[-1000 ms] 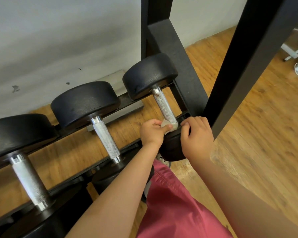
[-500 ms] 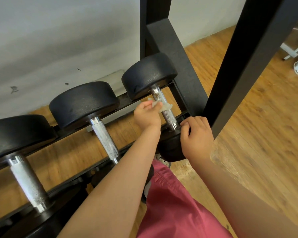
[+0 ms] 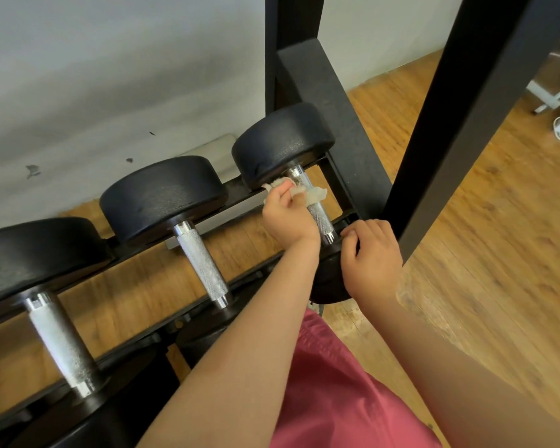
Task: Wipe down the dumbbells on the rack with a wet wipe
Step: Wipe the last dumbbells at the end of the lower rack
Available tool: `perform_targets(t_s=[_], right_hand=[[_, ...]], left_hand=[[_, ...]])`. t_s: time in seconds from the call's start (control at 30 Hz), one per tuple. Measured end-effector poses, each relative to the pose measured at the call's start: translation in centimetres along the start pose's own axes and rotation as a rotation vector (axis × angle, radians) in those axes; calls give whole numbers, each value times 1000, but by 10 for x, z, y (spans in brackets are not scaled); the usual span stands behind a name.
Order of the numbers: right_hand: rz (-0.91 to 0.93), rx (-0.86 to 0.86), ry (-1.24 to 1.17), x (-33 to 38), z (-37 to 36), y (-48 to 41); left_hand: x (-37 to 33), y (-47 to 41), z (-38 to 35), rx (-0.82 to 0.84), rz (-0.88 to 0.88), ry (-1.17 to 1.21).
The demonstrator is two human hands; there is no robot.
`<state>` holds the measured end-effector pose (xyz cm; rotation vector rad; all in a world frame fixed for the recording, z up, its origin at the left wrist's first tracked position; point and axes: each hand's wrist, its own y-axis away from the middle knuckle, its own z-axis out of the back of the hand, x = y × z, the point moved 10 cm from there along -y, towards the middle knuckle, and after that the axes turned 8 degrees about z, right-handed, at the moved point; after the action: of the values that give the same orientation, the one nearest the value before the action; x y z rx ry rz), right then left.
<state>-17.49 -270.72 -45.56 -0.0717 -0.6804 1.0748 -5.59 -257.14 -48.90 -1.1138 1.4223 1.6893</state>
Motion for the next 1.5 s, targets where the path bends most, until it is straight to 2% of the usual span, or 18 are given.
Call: perform_targets(t_s=[0.07, 0.17, 0.27, 0.33, 0.43, 0.57, 0.7, 0.87, 1.0, 1.2, 1.5], right_hand=[[2, -2, -5, 0, 0, 0], [9, -9, 3, 2, 2, 0], [10, 11, 22, 3, 1, 0], [8, 40, 29, 5, 0, 0], [16, 113, 53, 10, 2, -2], [42, 308, 189, 15, -7, -7], [151, 390, 229, 53, -4, -3], [356, 366, 84, 142, 25, 3], [494, 315, 56, 200, 59, 5], [622, 322, 15, 268, 103, 21], [781, 379, 6, 357, 131, 60]], left_hand=[[-4, 10, -1, 58, -169, -217], [2, 26, -7, 238, -385, -491], [14, 42, -12, 499, -418, -665], [10, 46, -3, 563, -375, -669], [-17, 43, 32, 452, -367, -626], [-54, 31, 86, 326, -370, -562], [-78, 33, 131, 224, -408, -675], [-105, 55, 177, 170, -484, -764], [-130, 74, 207, 143, -511, -785], [-167, 102, 256, 52, -545, -806], [-206, 134, 348, -70, -509, -723]])
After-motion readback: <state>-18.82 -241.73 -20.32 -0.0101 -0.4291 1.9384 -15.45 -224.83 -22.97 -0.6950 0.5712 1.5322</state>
